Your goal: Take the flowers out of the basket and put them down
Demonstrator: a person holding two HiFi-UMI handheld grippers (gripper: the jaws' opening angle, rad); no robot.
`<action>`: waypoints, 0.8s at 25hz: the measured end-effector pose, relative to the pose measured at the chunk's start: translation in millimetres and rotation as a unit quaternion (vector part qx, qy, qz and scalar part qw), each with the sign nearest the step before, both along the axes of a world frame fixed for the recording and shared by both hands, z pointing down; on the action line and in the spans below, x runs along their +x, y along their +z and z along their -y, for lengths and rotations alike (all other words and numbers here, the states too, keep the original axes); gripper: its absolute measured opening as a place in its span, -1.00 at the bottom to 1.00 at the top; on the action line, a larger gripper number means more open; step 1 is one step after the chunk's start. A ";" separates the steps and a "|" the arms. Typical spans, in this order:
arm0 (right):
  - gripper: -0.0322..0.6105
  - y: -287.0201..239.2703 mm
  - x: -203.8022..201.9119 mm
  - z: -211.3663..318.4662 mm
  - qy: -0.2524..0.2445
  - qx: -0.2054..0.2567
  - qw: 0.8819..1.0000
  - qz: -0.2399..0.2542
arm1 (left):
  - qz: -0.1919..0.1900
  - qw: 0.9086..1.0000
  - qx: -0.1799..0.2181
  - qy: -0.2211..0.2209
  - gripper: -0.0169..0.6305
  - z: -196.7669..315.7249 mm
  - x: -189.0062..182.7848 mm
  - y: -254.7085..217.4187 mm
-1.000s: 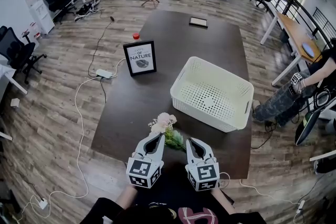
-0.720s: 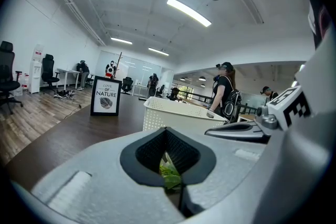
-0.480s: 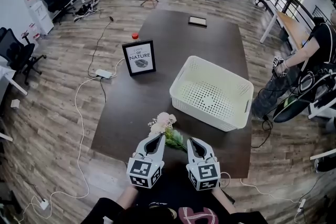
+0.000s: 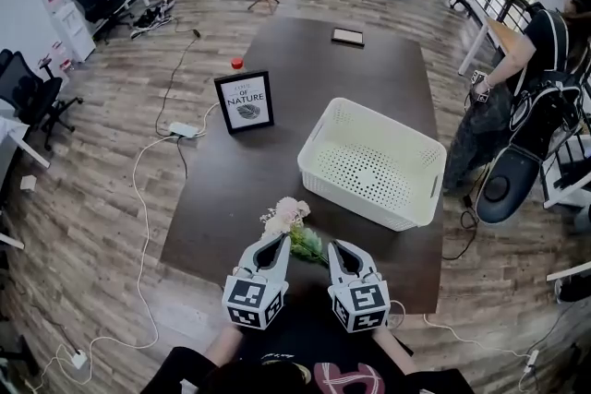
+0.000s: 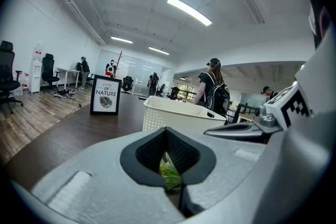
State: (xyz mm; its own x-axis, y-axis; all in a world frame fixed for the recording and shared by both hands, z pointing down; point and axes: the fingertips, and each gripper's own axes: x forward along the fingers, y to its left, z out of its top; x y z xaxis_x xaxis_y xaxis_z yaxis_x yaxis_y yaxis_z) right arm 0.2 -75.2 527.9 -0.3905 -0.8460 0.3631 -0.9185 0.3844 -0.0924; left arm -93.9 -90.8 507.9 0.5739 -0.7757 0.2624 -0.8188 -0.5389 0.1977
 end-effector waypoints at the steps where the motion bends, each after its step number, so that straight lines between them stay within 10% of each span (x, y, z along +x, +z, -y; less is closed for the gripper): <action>1: -0.88 0.4 1.1 -0.2 0.001 -0.001 1.000 0.001 | 0.000 1.000 0.000 0.000 -0.92 -0.1 0.9 0.3; 20: -0.88 3.0 11.4 1.0 -0.003 -0.002 1.000 -0.001 | -0.004 1.000 -0.003 0.001 -0.92 4.0 11.8 2.0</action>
State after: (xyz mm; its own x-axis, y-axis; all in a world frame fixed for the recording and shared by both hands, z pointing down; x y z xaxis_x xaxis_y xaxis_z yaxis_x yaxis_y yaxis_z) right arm 11.5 -76.2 530.9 -0.3938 -0.8421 0.3684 -0.9168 0.3886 -0.0917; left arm -82.1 -94.8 509.8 0.5774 -0.7730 0.2629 -0.8163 -0.5393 0.2071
